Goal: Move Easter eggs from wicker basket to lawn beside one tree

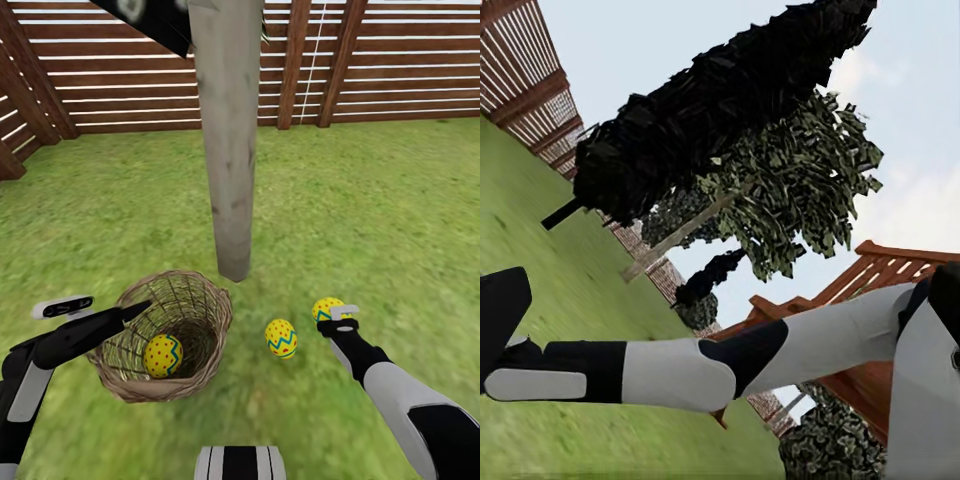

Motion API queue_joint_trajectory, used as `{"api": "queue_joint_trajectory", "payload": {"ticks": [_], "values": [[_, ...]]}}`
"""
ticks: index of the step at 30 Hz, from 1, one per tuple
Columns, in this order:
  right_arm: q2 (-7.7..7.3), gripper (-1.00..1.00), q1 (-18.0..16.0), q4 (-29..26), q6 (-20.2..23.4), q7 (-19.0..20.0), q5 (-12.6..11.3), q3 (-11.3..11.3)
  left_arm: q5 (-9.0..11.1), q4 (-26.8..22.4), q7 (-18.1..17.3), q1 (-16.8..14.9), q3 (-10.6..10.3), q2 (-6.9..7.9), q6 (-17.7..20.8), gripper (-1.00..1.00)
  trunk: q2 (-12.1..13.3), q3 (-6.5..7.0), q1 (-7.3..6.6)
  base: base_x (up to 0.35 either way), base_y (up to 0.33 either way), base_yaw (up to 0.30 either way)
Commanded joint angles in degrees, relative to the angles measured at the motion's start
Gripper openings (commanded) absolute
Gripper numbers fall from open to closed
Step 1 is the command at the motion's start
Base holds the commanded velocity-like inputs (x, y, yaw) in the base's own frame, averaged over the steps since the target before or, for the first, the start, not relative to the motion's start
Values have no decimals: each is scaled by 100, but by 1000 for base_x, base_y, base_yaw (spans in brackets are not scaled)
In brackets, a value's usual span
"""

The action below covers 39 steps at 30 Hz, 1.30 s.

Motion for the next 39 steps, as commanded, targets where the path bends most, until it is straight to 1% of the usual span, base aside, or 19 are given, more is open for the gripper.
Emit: {"api": "queue_joint_trajectory", "payload": {"ticks": [1, 4, 10, 13, 19, 29, 30, 32, 34, 35, 37, 38, 39], "values": [[-1, -100, -1, -30, 29, -27, 3, 49, 4, -5, -20, -2, -1, 39, 59, 100, -2, -5, -1, 0, 0, 103], [2, -100, -1, -41, 16, -27, 4, 51, 7, -4, -20, -2, -5, 62, 58, 100, -2, -5, -1, 0, 0, 249], [2, -100, -1, -40, -18, -27, 4, 51, 25, 1, -20, 6, -10, 21, 42, 100, -2, -5, -1, -58, -64, 290], [2, -100, -1, -34, -20, -27, 4, 51, 25, 1, -20, 31, -10, 20, -31, 100, -2, -5, -1, -233, -242, 292], [2, -100, -1, -34, -20, -30, 4, 51, 25, 1, -20, 33, -2, 19, -38, 100, -2, -5, -1, -139, -303, 292], [11, -100, -1, -29, -20, -28, 4, 49, 36, 11, -20, 56, -1, 25, -38, 100, -2, -5, -1, 110, -297, 277], [11, -100, -1, -32, -20, -27, 4, 49, 99, 17, -20, 76, 13, 22, -38, 100, -2, -5, -1, 38, -45, 62], [11, -100, -1, -27, -20, -27, -1, 44, 454, 39, -20, 138, 51, 32, -38, 100, -3, -27, 1, 11, -13, 18], [15, -100, -1, -7, -20, -27, -4, 42, 622, 41, -20, 153, 88, 46, -38, 100, -6, -71, 6, 2, -3, 4], [17, -100, 1, 7, -20, -31, -5, 42, 644, 38, -20, 155, 96, 56, -38, 100, -7, -93, 9, 1, -1, 1], [12, -100, 6, 35, -20, -35, -5, 36, 669, 34, -20, 156, 193, 70, -38, 100, -10, -137, 14, 0, 0, 0], [11, -100, 7, 43, -20, -35, -5, 35, 673, 30, -20, 166, 289, 79, -35, 100, -11, -160, 17, 0, 0, 0], [13, -100, 8, 46, -20, -36, -8, 36, 678, 25, -20, 197, 448, 90, -32, 100, -12, -182, 19, 0, 0, 0]]}}
